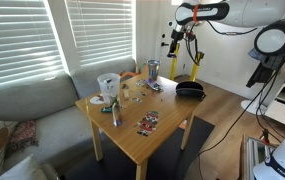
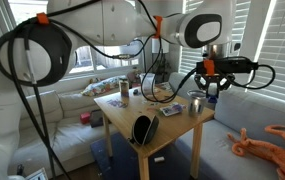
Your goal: Pick up the blue toy car and put it in the silver cup
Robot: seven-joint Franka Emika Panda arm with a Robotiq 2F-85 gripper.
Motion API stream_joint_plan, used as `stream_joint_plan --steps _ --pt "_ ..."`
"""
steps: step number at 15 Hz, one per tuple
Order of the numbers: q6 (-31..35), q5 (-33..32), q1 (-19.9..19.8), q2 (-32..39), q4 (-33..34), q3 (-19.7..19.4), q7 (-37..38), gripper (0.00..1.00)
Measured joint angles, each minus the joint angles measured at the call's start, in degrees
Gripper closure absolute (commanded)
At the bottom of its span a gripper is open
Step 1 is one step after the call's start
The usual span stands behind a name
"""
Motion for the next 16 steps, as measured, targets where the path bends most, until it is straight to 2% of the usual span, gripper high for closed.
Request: stream_joint_plan --steps 1,2,13,14,16 --pt "-0.9 0.0 -1.0 1.3 1.7 0.0 -1.0 0.89" --pt "-1.5 0.0 -1.8 2.4 3.2 0.1 -1.8 0.64" --pt "-1.6 0.0 -1.8 3.1 3.6 0.0 -1.8 0.64" --pt "-1.6 0.0 -1.8 3.1 3.6 0.0 -1.8 0.89" --pt "-1.6 0.0 -1.8 3.1 3.6 0.0 -1.8 0.89"
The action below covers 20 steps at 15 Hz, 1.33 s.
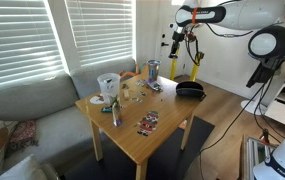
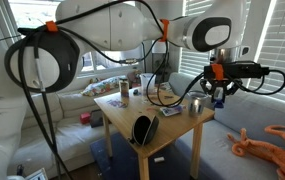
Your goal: Pick up the blue toy car and put it in the silver cup
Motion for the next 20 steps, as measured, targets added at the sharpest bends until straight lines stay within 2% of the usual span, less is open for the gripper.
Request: stream_joint_plan --steps 3,10,11,12,17,18,20 --pt "2.2 -0.2 1.1 0.0 0.1 0.6 0.0 0.89" --pt "3.4 -1.0 7.4 0.5 2.0 2.6 -0.2 0.89" --pt "3.4 -1.0 7.6 1.0 2.5 2.7 -0.3 0.39" --pt "3.4 -0.9 7.6 1.5 2.8 2.8 -0.3 0.38" --pt "3.3 -0.9 7.5 3.1 4.2 2.8 -0.5 0.05" --pt "4.2 -0.8 7.5 3.0 4.3 3.0 -1.3 0.01" --pt "7.8 -0.6 7.5 2.2 4.4 3.9 -4.8 0.00"
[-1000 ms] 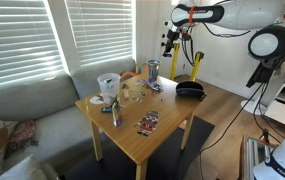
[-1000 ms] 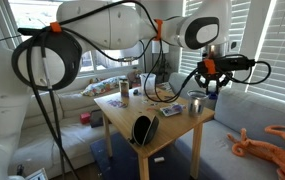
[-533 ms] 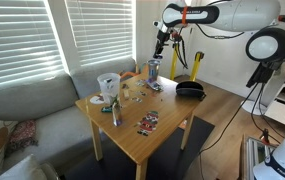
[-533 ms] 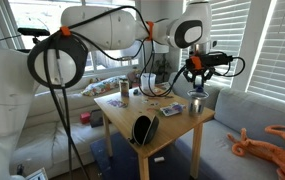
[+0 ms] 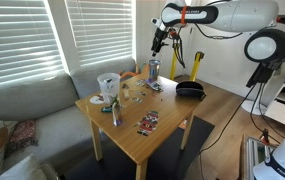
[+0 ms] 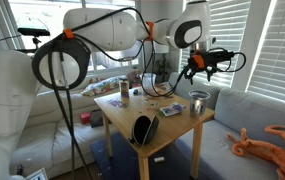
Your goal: Pick up the blue toy car and put it in the silver cup
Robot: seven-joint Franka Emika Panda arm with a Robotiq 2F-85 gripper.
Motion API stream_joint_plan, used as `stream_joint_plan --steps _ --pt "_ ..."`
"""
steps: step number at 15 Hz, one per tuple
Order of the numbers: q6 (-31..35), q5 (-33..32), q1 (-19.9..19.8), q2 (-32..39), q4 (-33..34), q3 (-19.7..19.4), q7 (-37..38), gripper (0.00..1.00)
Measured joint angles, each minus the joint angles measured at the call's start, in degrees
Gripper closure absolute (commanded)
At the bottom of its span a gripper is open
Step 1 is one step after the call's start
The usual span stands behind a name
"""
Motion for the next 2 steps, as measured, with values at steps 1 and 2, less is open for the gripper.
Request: stream_joint_plan --steps 1,2 --pt "1.5 0.2 0.0 -0.6 0.0 0.5 -2.1 0.01" --pt "1.7 0.2 0.0 -1.0 0.0 0.7 -2.4 0.00"
